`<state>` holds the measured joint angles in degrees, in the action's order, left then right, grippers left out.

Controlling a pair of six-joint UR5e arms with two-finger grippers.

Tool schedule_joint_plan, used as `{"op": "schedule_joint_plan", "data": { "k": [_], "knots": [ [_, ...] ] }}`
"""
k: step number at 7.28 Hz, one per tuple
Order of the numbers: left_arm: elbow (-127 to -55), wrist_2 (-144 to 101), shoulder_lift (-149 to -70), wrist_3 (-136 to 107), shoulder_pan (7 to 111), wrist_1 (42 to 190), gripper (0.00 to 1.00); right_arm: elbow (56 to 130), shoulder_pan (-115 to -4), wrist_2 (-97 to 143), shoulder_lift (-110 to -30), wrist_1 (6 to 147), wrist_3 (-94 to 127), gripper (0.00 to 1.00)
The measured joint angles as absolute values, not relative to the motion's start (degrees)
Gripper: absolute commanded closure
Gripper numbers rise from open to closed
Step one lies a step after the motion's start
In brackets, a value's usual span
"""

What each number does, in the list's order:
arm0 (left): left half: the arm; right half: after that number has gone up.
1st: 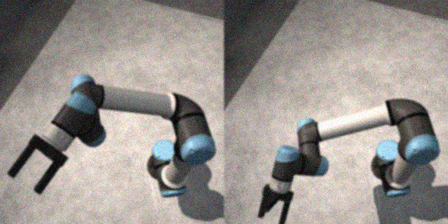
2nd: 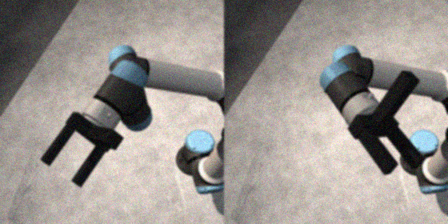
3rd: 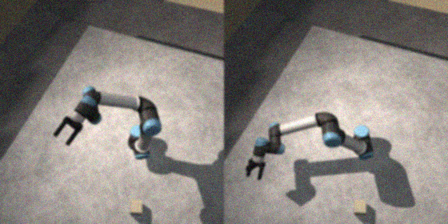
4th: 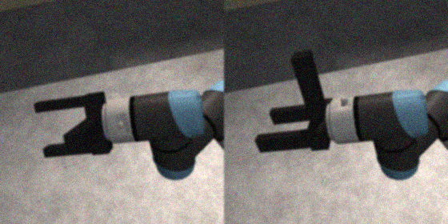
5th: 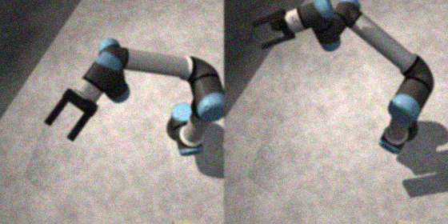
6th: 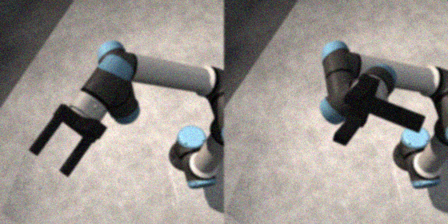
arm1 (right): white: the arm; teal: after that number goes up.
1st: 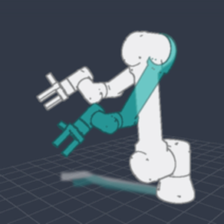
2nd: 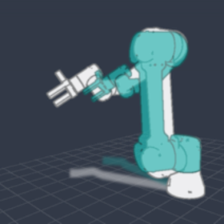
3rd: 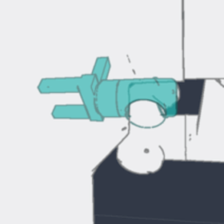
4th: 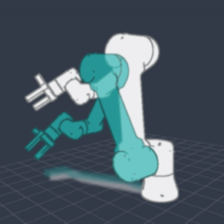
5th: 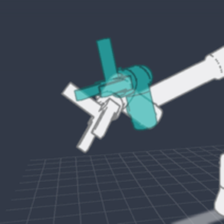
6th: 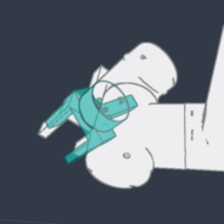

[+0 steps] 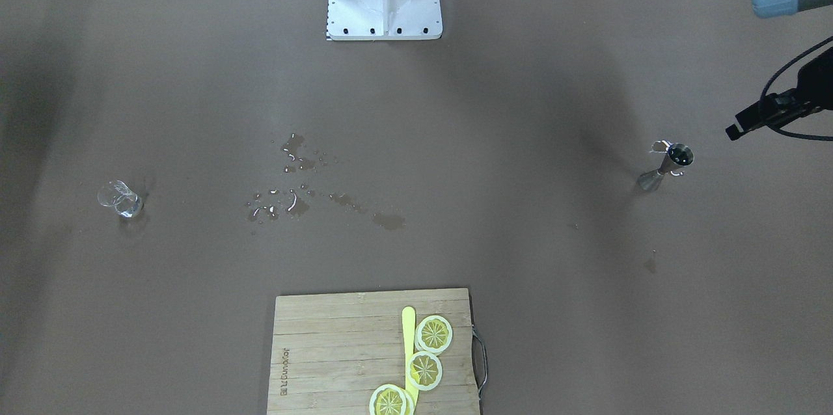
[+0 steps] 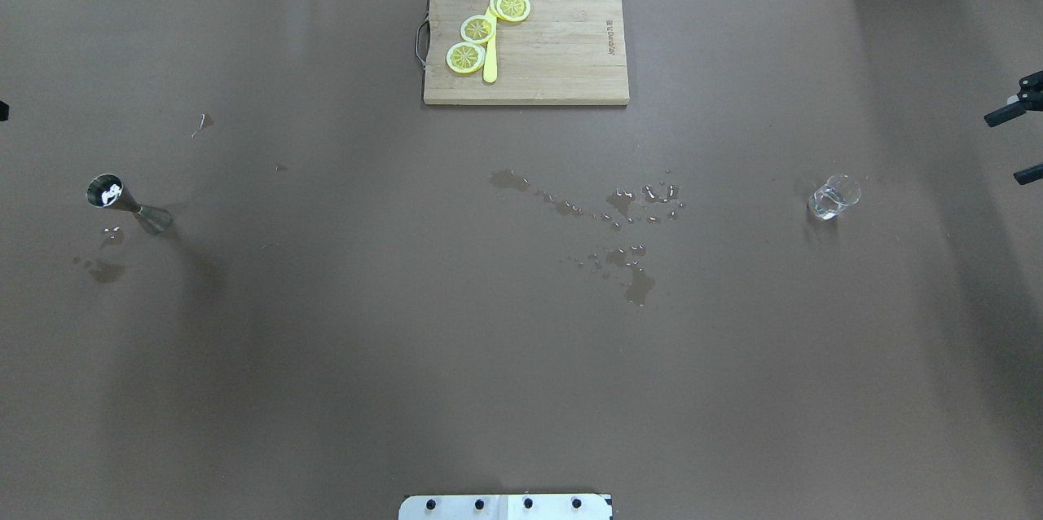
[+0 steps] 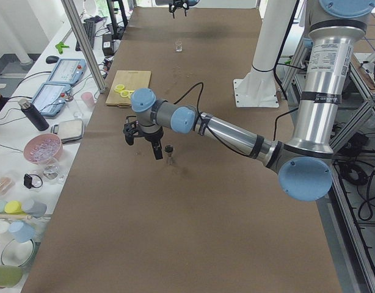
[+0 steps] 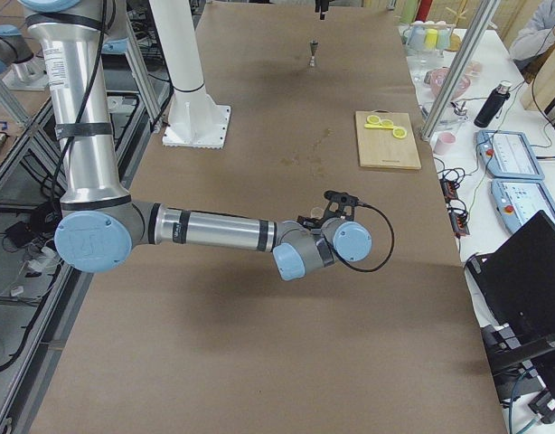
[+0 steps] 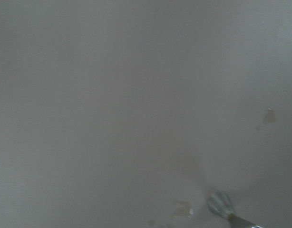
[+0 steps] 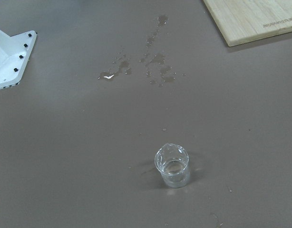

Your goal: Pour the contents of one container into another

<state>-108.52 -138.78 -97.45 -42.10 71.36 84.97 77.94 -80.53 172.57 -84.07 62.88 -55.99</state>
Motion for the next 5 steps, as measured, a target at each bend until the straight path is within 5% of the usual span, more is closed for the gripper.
{"op": "schedule_joint_plan", "data": {
  "k": [5],
  "knots": [
    [-115.93, -138.88, -97.44, -54.76, 63.78, 84.89, 0.01, 86.64, -79.46, 162.42, -84.74, 64.08, -34.06, 0.00]
  ]
}}
